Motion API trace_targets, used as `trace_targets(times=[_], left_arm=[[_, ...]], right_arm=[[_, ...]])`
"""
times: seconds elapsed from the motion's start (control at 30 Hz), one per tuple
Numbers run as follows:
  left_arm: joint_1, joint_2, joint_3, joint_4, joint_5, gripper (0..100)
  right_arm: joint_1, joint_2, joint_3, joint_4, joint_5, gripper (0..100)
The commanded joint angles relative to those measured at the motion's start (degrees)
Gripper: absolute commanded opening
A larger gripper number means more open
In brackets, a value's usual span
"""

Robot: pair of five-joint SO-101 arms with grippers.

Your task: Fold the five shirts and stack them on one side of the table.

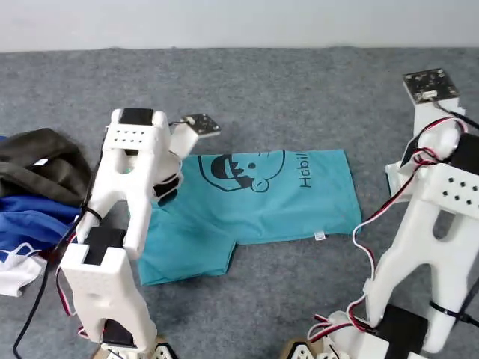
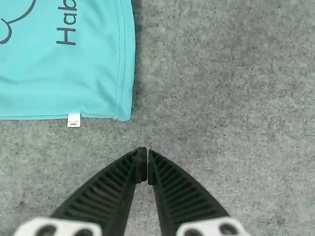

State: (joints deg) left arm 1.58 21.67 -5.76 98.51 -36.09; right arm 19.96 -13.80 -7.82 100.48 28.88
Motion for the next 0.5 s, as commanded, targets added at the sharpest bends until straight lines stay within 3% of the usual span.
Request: trace_targets(times=[0.0,0.2,0.47], left_arm=[[1.67,-8.26,8.22,2.2,-1.85,2],[4.22,-18.64,27.12,2.02,-3.25,2],[4.04,-20.4,37.05,-0.18,-5.8,2]], right_arm=[[0.66,-3.65,-0.18,2.42,-0.53,1.0],[0.66,-3.82,-0.09,2.42,-0.44,1.0],[0.57,-3.82,4.13,2.42,-0.44,1.0]])
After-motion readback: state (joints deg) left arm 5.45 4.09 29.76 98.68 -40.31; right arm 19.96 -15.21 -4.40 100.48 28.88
